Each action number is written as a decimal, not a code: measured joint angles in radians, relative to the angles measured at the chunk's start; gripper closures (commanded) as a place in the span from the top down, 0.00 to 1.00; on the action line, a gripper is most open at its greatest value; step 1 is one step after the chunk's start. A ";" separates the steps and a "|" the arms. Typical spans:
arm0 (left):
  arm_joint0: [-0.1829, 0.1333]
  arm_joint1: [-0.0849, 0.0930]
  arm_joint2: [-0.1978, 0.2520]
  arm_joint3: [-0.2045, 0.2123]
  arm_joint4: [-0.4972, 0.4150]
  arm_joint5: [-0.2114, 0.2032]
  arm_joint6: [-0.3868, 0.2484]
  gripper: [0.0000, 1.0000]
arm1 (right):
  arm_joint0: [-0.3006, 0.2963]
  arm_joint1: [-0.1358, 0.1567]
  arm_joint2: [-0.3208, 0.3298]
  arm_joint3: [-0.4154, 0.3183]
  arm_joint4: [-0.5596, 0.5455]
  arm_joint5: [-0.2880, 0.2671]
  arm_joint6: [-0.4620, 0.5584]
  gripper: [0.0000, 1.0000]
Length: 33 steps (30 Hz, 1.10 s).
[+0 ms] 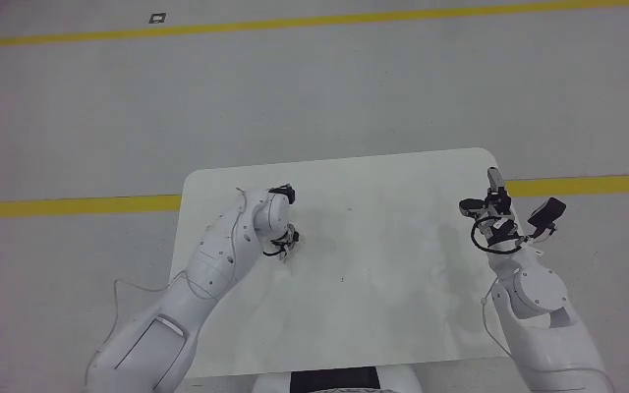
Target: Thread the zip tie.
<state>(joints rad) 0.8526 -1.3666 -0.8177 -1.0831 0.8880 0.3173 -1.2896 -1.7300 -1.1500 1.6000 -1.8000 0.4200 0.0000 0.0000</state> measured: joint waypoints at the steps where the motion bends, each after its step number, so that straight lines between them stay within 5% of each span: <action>1: 0.003 0.002 -0.002 -0.009 0.001 0.003 0.000 0.00 | 0.000 0.000 0.000 0.000 0.000 0.000 0.000 1.00; 7: 0.025 0.019 -0.024 -0.060 0.012 0.003 -0.012 0.00 | 0.000 0.000 0.000 0.000 0.000 0.000 0.000 1.00; 12: 0.027 0.022 -0.025 -0.058 0.003 -0.007 -0.012 0.20 | 0.000 0.000 0.000 0.000 0.000 0.000 0.000 1.00; 33: -0.010 0.017 0.012 -0.010 -0.035 -0.031 0.004 0.13 | 0.000 0.000 0.000 0.000 0.000 0.000 0.000 1.00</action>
<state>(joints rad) 0.8421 -1.3492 -0.8054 -1.0935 0.8529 0.2868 -1.2853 -1.7300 -1.1500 1.6000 -1.8000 0.4200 0.0000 0.0000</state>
